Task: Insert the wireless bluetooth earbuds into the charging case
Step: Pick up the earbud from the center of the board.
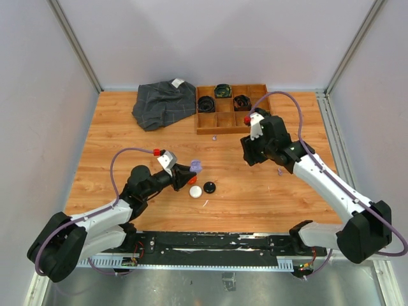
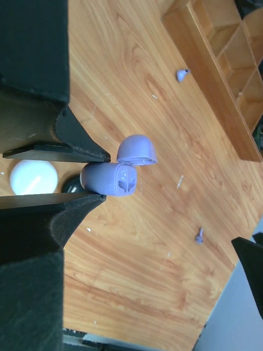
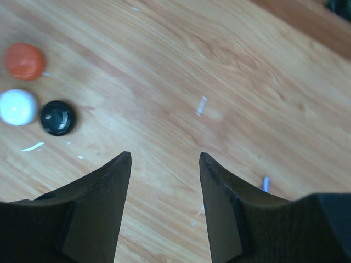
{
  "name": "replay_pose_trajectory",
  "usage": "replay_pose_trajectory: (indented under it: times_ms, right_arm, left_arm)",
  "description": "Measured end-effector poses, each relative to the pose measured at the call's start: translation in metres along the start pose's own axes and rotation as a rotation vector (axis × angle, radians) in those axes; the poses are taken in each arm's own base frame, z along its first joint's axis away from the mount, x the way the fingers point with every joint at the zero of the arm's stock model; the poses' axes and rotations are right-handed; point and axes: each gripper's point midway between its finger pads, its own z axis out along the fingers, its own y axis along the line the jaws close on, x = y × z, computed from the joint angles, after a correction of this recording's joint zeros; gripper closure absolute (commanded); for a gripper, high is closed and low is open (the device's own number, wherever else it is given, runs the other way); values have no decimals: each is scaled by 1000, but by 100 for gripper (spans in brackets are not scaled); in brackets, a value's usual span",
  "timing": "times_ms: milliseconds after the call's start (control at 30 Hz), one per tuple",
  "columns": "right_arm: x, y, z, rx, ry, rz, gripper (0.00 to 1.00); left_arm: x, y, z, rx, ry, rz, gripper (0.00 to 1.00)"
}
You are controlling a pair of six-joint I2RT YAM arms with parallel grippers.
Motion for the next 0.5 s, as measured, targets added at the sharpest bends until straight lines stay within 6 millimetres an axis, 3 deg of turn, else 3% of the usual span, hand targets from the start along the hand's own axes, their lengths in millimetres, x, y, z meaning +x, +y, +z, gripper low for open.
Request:
replay_pose_trajectory:
  times_ms: [267,500]
  right_arm:
    - [58,-75,8,209,139,306,48]
    - [97,-117,17,329,241,462,48]
  left_arm:
    - [2,10,-6,-59,-15,33,100]
    - [2,14,-9,-85,-25,53,100]
